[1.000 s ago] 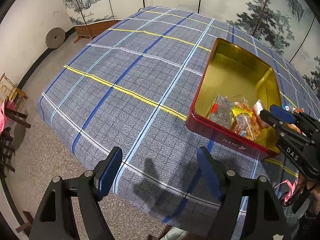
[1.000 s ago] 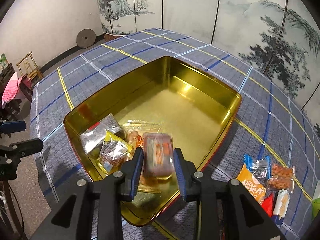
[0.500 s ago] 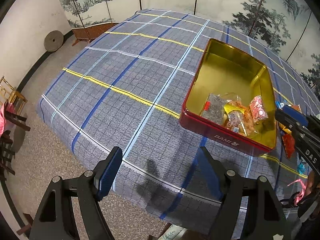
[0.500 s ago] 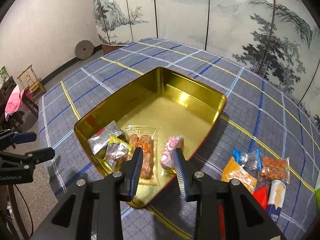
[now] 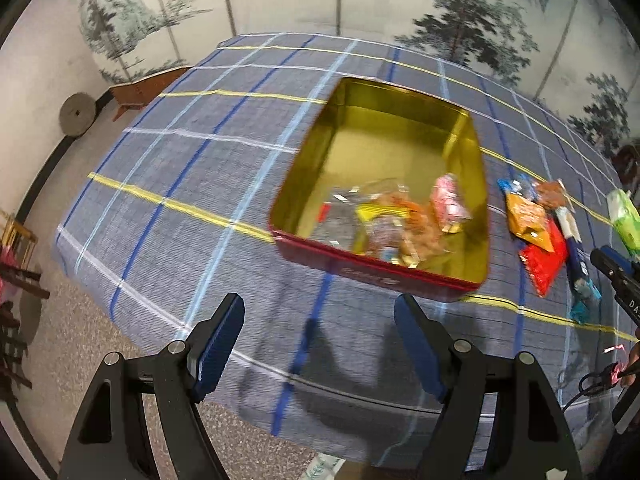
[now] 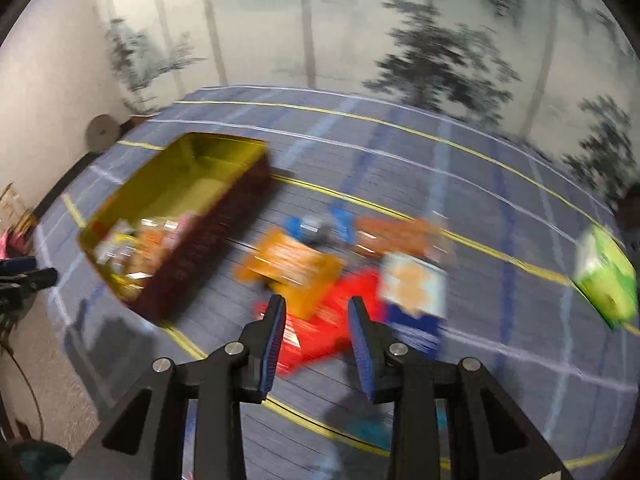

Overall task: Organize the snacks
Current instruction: 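Grasp the blue-topped clear bag of dark sweets with the right gripper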

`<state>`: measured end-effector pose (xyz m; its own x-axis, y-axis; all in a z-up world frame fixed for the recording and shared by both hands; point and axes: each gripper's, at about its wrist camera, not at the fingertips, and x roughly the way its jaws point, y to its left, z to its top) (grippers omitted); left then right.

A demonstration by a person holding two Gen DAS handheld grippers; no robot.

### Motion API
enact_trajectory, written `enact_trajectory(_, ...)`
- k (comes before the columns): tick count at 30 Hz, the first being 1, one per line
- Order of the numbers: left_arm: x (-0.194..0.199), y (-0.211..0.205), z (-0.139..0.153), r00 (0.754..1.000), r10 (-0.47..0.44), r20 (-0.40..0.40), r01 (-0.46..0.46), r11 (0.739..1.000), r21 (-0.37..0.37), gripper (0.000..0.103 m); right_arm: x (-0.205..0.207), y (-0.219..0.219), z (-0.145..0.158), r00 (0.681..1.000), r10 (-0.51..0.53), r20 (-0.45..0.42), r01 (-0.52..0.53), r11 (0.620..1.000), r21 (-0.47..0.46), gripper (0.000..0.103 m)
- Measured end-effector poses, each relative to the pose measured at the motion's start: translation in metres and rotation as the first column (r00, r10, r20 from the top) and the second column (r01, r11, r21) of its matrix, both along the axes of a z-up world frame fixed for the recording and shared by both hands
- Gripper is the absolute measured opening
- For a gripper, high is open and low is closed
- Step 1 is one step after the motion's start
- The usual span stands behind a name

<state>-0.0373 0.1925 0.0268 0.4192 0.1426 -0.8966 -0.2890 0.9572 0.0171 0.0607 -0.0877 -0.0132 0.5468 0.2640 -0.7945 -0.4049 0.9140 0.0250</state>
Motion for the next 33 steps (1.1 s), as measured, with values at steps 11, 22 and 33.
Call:
enact_trajectory(11,0.013,-0.046,-0.006,0.993,-0.114,-0.019,0.114,0.993,0.001,0.075,-0.034,-0.082,-0.033,0.976,-0.179,-0.121,0.18,0.984,-0.003,0.034)
enact_trajectory(22,0.016,-0.062,-0.011,0.988,-0.148,-0.037,0.148,0.989,0.004,0.075,-0.032,-0.074,-0.048,0.945,-0.254,-0.209,0.272,0.96,0.066,0.046)
enact_trajectory(33,0.021,-0.077,-0.011,0.984,-0.178,-0.029,0.178,0.984,0.003,0.075,-0.024,-0.067,-0.059,0.931,-0.293,-0.217,0.312,0.949,0.055,0.046)
